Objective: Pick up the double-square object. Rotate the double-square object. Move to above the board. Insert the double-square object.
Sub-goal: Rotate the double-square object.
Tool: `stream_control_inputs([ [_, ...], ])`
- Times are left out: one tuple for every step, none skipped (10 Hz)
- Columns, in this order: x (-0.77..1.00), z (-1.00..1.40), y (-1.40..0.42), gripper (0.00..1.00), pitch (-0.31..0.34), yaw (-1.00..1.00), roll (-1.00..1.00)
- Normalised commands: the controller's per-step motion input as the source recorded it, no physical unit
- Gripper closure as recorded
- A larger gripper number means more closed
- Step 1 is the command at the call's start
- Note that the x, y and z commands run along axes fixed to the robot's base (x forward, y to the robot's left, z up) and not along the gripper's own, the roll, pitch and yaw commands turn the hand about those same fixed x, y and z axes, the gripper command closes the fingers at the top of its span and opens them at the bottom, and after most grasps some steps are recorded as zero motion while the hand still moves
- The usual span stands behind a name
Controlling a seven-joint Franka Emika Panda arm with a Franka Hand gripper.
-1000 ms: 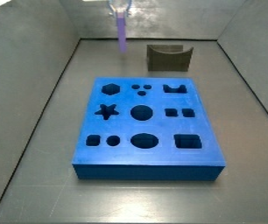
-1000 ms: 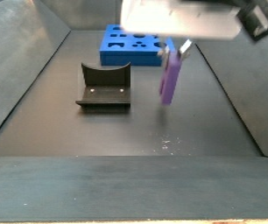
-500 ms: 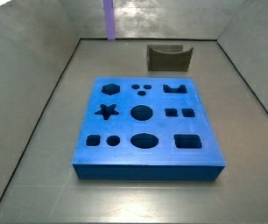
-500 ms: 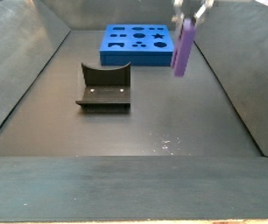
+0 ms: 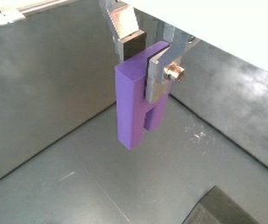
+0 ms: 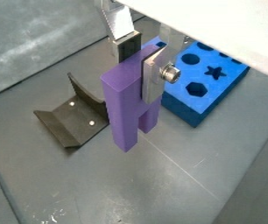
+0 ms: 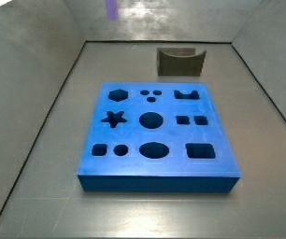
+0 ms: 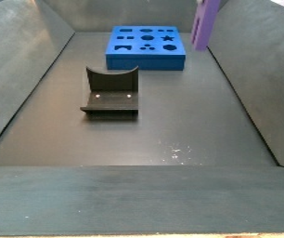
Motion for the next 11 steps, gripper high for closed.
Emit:
stream_control_inputs([
  [0.0, 0.0, 0.0, 1.0, 0.126, -1.0, -0.09],
  [0.01, -0.03, 0.01, 1.0, 0.126, -1.0, -0.09],
  [0.02, 0.0, 0.02, 1.0, 0.14, -1.0, -0.1],
  [0.02, 0.01, 0.02, 1.0, 0.161, -1.0, -0.12],
  [0.03, 0.01, 0.02, 1.0, 0.2, -1.0, -0.16],
  [0.04, 0.02, 0.02, 1.0, 0.202, -0.82, -0.17],
  [0.05, 0.02, 0.02, 1.0, 0.186, -0.51, -0.16],
  [0.05, 0.02, 0.02, 1.0, 0.174, -0.34, -0.16],
  [0.08, 0.0, 0.0, 1.0, 0.0, -1.0, 0.0],
  [0.08, 0.0, 0.0, 1.0, -0.002, -1.0, 0.0],
  [0.07, -0.02, 0.0, 1.0, 0.0, -1.0, 0.0],
])
